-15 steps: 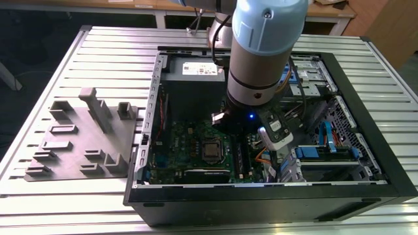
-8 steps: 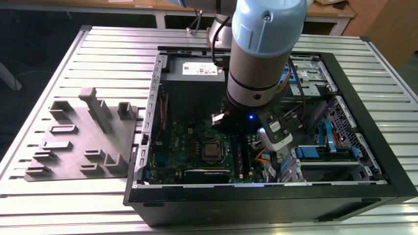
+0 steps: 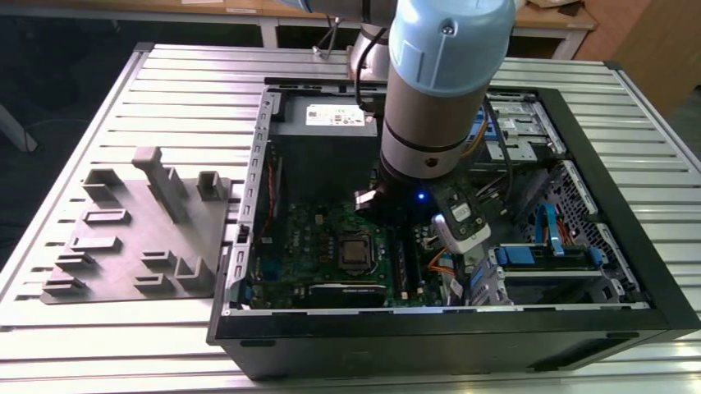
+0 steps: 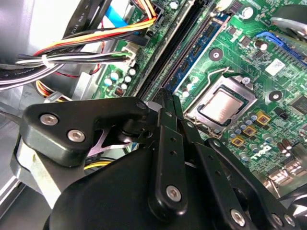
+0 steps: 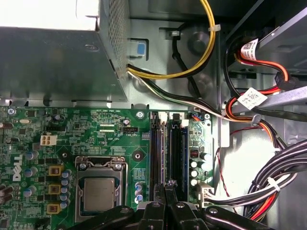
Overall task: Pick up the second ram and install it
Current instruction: 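Insert the second ram into the second slot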
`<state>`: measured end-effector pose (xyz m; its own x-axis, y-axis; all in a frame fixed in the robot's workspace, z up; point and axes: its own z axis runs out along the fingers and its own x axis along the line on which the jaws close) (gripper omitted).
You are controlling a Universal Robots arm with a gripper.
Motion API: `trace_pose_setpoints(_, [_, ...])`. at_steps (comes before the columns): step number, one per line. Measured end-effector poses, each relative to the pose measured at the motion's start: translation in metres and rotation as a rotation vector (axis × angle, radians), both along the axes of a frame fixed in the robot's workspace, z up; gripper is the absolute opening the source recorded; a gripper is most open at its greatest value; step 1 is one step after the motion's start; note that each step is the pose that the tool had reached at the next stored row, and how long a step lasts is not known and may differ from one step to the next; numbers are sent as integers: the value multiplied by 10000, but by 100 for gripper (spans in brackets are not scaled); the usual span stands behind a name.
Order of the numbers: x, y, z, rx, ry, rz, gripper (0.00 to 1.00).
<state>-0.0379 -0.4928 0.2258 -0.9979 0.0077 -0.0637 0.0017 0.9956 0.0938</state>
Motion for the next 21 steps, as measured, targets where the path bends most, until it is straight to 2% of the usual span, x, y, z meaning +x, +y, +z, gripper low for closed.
trace_pose_setpoints(21, [-7,3,-35,-2,0,-195,8])
